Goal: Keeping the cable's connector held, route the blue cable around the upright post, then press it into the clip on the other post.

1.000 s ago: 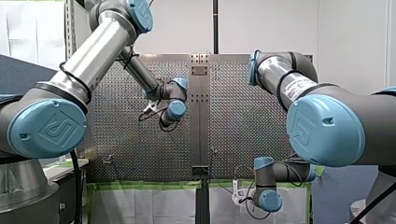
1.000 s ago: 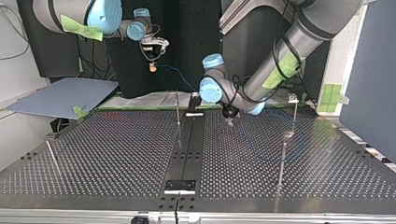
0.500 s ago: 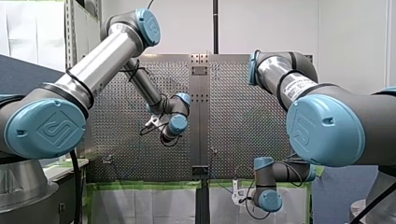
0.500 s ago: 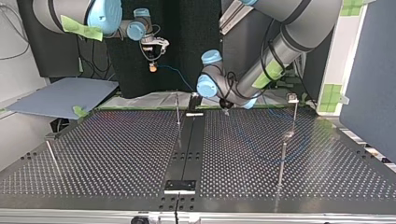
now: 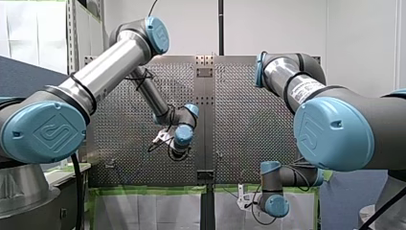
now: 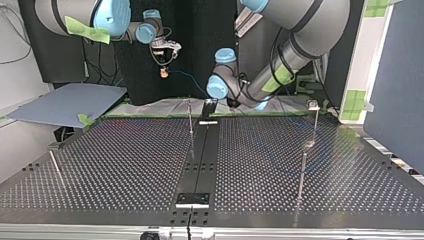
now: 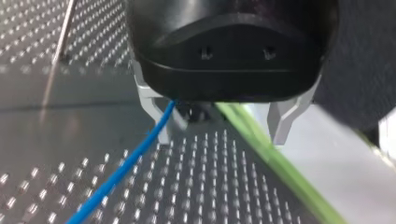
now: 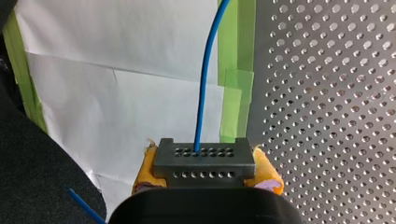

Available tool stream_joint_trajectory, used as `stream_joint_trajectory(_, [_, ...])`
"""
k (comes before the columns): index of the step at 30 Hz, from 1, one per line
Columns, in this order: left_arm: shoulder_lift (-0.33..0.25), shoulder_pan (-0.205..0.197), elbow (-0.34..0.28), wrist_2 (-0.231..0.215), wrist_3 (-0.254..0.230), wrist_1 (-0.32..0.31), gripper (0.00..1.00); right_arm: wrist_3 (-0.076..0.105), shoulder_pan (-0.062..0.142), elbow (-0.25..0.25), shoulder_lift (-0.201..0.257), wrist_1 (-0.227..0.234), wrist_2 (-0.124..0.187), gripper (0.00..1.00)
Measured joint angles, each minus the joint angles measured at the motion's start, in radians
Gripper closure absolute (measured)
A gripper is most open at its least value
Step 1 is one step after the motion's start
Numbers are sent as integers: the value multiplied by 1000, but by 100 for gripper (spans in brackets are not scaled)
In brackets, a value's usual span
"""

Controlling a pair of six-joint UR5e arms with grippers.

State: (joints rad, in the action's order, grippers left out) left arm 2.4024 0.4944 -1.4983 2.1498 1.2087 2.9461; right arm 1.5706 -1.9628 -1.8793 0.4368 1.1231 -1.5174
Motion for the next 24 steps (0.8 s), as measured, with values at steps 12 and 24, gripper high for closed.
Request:
stream_joint_trajectory(12, [14, 16, 0, -119, 119, -10, 0, -5, 0, 13, 0, -1, 22, 100])
stream_joint_trajectory(24, [96, 40, 0, -223, 216, -42, 0, -11, 0, 30, 1, -4, 84, 100])
